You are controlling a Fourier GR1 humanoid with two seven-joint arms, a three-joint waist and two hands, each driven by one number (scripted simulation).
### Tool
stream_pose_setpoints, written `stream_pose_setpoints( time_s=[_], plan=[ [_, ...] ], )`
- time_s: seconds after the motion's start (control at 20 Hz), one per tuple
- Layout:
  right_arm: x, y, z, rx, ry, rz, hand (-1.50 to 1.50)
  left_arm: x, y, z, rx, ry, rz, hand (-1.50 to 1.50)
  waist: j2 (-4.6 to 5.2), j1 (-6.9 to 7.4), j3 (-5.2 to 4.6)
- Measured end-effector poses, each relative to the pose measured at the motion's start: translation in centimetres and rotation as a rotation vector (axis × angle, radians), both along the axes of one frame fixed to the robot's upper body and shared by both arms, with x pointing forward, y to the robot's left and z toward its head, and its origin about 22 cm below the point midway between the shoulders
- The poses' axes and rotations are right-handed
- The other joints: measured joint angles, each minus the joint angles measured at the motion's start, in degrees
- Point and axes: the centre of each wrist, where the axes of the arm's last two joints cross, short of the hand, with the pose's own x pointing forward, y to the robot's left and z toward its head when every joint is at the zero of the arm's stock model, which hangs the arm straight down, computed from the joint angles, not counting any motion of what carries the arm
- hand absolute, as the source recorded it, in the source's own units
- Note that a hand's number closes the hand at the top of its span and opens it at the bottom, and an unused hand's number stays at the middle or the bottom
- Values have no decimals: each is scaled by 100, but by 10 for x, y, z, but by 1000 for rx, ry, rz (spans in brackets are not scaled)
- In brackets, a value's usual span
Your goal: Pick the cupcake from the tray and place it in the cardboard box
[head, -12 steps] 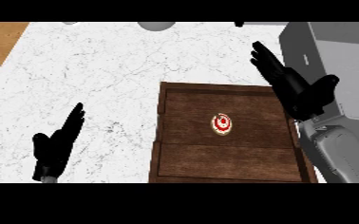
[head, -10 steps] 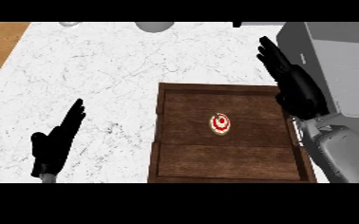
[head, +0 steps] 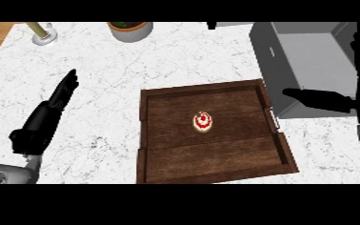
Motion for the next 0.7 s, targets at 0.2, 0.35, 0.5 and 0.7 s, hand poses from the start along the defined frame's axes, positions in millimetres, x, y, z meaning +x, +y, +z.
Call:
stream_pose_setpoints(
  time_s=[0.2, 0.35, 0.5, 0.7],
  plan=[
    [-30, 11, -3, -166, 9, -33, -150, 5, -3, 14, 18, -36, -53, 0, 54, 111, 4],
    [-53, 24, -5, -280, 50, -27, -150, 10, -7, 22, 19, -47, -84, 0, 100, 218, 7],
    [-71, 37, 1, -367, 132, -30, -150, 14, -10, 29, 24, -59, -115, 0, 138, 361, 7],
    [-85, 56, 12, -483, 307, -10, -150, 19, -16, 32, 25, -66, -154, 0, 197, 557, 1]
  ],
)
